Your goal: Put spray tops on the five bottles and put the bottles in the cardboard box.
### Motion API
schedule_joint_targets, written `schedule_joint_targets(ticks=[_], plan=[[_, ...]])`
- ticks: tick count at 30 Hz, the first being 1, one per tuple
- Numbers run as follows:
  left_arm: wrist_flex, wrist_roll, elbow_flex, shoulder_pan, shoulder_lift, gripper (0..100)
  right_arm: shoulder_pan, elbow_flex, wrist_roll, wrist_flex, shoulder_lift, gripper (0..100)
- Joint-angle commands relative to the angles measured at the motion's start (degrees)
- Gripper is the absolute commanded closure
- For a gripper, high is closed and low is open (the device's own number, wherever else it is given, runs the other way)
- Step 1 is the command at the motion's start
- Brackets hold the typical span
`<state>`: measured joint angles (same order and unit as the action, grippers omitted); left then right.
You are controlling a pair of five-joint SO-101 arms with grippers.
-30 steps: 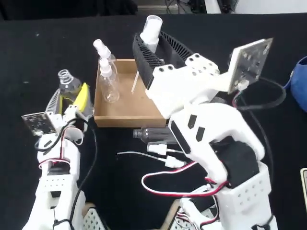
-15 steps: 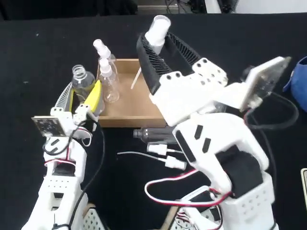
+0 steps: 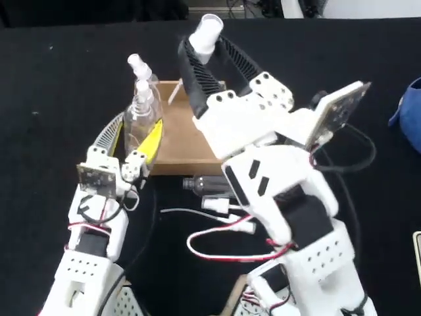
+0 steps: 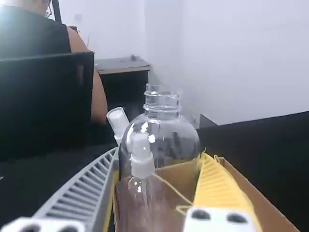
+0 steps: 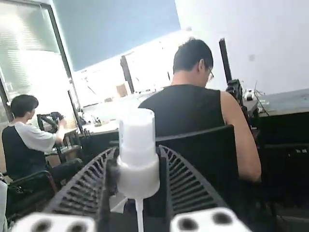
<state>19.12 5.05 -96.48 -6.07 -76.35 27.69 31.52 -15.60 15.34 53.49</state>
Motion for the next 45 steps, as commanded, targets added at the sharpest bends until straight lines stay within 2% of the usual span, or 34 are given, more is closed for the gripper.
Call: schedule_joint_targets(ticks=[1,6,8,15,23,31,38,43,45], plan=[[-0.97,0.70,-1.36,0.40,-7.47,97,-1.23,1.36,-0.35,-6.77,1.54,98.7],[-9.93,0.35,-1.36,1.36,-12.92,97,-1.14,1.36,-0.62,-6.77,1.54,98.7],[-10.20,0.35,-1.36,0.48,-15.12,97,-0.88,1.36,-0.70,-6.95,1.54,98.7],[-10.73,0.53,-1.36,-0.31,-20.31,97,6.77,1.54,-0.44,-6.68,1.54,98.6],[-11.16,0.35,-1.36,-0.66,-20.66,97,7.12,1.45,-0.35,-7.03,1.54,98.6],[-20.22,0.62,-1.36,-0.31,-21.19,97,7.21,3.74,-0.70,-11.60,1.54,98.7],[-20.22,0.53,-1.01,-0.75,-21.19,97,7.21,5.49,-0.62,-15.74,1.45,98.7],[-13.10,0.62,-1.27,-0.40,-21.19,97,7.12,5.41,-0.62,-16.00,1.10,98.8],[-12.75,0.53,-1.27,-0.48,-21.10,97,7.12,5.49,-0.62,-16.00,1.10,98.8]])
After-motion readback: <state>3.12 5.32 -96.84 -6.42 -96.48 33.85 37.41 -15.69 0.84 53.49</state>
